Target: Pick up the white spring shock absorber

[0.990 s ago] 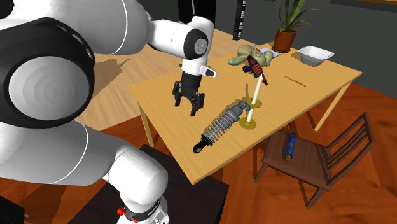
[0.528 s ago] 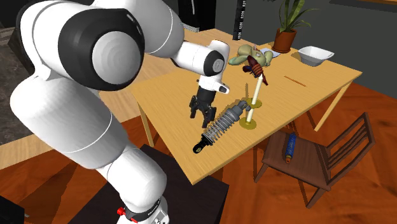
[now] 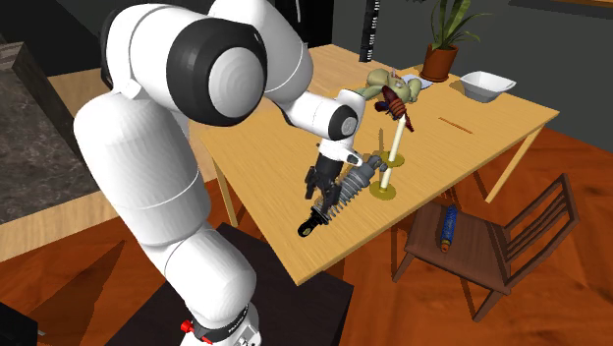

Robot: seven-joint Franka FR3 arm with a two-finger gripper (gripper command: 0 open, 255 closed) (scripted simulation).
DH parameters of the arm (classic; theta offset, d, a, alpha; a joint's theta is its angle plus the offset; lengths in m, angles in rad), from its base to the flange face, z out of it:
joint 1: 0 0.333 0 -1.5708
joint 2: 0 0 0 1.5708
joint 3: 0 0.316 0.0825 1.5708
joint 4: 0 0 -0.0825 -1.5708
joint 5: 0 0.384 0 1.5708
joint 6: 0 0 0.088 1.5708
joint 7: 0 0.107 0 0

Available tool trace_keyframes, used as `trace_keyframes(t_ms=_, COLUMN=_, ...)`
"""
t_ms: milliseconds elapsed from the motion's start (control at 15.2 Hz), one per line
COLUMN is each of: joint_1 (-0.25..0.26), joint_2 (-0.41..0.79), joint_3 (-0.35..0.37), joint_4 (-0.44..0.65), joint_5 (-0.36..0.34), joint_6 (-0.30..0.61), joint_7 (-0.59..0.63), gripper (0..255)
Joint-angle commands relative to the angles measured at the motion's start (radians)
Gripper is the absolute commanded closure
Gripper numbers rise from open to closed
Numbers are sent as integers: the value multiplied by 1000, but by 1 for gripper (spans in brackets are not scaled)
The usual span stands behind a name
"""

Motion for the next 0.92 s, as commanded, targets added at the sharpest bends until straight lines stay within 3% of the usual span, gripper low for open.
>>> trace_keyframes(t_ms=0, joint_1=-1, joint_2=18, joint_3=-1, joint_4=-8, joint_5=-2, joint_6=25, joint_7=0, gripper=0)
trace_keyframes(t_ms=264, joint_1=-1, joint_2=44, joint_3=-1, joint_4=-17, joint_5=-2, joint_6=61, joint_7=1, gripper=0)
trace_keyframes(t_ms=330, joint_1=-1, joint_2=44, joint_3=-1, joint_4=-17, joint_5=-2, joint_6=61, joint_7=1, gripper=255)
trace_keyframes(t_ms=858, joint_1=-1, joint_2=43, joint_3=-1, joint_4=-16, joint_5=-2, joint_6=60, joint_7=1, gripper=255)
